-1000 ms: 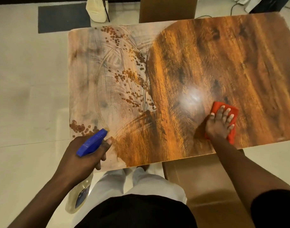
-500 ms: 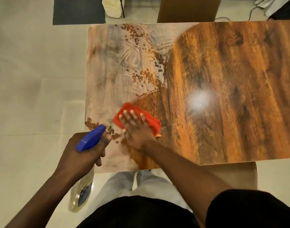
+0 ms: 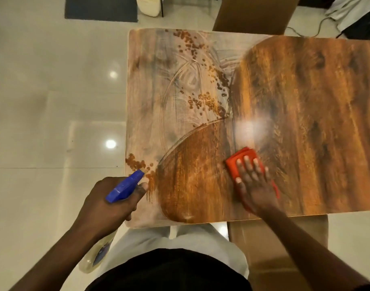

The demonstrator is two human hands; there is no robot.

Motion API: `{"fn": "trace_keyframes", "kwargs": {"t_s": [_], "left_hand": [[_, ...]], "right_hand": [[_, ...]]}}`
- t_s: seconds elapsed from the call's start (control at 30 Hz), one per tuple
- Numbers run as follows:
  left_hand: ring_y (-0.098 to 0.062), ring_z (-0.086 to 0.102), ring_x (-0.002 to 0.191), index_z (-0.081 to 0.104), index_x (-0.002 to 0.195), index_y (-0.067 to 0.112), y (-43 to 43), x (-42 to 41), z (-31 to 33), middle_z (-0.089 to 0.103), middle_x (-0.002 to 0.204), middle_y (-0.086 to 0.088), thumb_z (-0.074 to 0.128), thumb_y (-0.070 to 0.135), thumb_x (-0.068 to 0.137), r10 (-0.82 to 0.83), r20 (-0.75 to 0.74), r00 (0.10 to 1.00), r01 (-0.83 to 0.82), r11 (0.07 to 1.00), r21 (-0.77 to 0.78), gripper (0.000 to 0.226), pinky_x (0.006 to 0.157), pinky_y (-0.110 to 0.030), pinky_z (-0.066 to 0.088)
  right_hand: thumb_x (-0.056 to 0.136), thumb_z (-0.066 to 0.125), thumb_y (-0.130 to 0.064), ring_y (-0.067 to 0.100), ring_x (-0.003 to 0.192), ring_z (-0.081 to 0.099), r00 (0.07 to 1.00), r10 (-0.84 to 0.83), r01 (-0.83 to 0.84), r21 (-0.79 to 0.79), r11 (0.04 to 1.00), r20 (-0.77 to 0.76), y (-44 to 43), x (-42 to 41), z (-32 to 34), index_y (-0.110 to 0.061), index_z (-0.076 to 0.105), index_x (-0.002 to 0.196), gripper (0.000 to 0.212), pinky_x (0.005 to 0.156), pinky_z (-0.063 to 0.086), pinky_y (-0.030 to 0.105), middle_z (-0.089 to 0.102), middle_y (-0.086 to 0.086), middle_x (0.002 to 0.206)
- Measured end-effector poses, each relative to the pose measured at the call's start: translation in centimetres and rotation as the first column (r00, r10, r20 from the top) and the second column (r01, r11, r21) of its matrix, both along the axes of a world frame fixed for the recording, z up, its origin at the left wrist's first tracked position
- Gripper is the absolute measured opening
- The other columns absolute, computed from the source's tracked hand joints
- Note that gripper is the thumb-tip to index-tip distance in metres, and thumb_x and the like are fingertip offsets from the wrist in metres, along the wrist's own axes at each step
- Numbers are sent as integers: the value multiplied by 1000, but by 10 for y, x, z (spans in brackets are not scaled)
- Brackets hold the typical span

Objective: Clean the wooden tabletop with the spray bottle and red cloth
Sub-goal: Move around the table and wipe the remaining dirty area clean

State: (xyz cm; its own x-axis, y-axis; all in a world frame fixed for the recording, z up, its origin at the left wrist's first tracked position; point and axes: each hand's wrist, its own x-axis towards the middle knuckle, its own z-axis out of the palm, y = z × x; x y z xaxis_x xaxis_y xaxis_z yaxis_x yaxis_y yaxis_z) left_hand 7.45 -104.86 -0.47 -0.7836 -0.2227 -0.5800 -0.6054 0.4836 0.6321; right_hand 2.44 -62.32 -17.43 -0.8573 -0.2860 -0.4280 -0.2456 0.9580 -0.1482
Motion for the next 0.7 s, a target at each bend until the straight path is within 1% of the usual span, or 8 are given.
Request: {"fn": "trace_keyframes", "kwargs": {"t_s": [0.13, 0.2, 0.23, 0.33, 0.43, 0.53, 0.6, 0.7], "left_hand": [[-25, 71, 49, 66, 64, 7, -19, 15, -3, 71, 54, -11, 75, 43, 95, 20, 18, 1000, -20, 1000, -18, 48, 70, -43, 59], [-25, 71, 49, 67, 64, 8, -27, 21, -2, 72, 53, -9, 74, 43, 95, 40, 32, 999, -39, 999, -24, 47, 69, -40, 58], [-24, 71, 49, 67, 65, 9, -29, 23, -2, 72, 53, -8, 74, 43, 95, 48, 38, 998, -47, 999, -26, 46, 67, -36, 56], [-19, 69, 50, 68, 66, 11, -35, 29, 0, 72, 52, -6, 73, 42, 96, 69, 33, 997, -69, 997, -22, 44, 66, -31, 51], [-18, 68, 49, 69, 65, 11, -38, 33, 2, 72, 52, -6, 73, 40, 97, 93, 18, 995, -93, 996, -13, 43, 65, -31, 51], [-18, 67, 46, 70, 64, 9, -40, 35, 4, 71, 53, -6, 73, 36, 98, 109, -18, 994, -110, 994, -12, 43, 65, -32, 53], [-19, 67, 45, 70, 65, 8, -42, 36, 5, 71, 53, -7, 74, 35, 98, 132, -28, 991, -132, 991, -4, 43, 65, -33, 54], [-21, 67, 47, 70, 69, 9, -45, 38, 4, 71, 53, -8, 75, 42, 98, 163, -22, 986, -163, 987, 15, 44, 65, -33, 54]], "right_hand": [[108, 8, -60, 28, 166, -17, 917, -399, 398, -63, 915, 3, -16, -79, -3, -33, -8, 173, 72, 131, -2, 65, -17, -2, 180], [106, 8, -59, 30, 166, -18, 878, -478, 476, -80, 876, -16, -54, -108, -6, -31, -10, 173, 74, 131, -3, 63, -19, 0, 180], [107, 8, -58, 30, 165, -19, 884, -467, 463, -87, 882, -26, -77, -119, -8, -30, -12, 172, 74, 131, -4, 63, -20, 1, 179], [113, 9, -56, 29, 163, -24, 957, -290, 285, -113, 952, -32, -151, -131, -10, -30, -20, 170, 69, 132, -9, 61, -27, 2, 177], [112, 7, -57, 31, 161, -29, 999, 29, -26, -150, 988, 19, -233, -111, -5, -29, -22, 169, 69, 131, -13, 60, -29, 3, 176], [114, 15, -52, 29, 162, -28, 932, 362, -351, -204, 914, 19, -295, -50, -3, -28, -17, 171, 70, 131, -10, 62, -24, 3, 178], [114, 25, -47, 28, 165, -22, 861, 508, -494, -233, 838, 4, -314, 1, -5, -28, -9, 173, 70, 131, -14, 58, -17, 2, 180], [112, 40, -43, 29, 168, -6, 748, 664, -649, -236, 724, -20, -308, 66, -8, -24, 8, 172, 70, 133, -4, 59, 4, 4, 181]]}}
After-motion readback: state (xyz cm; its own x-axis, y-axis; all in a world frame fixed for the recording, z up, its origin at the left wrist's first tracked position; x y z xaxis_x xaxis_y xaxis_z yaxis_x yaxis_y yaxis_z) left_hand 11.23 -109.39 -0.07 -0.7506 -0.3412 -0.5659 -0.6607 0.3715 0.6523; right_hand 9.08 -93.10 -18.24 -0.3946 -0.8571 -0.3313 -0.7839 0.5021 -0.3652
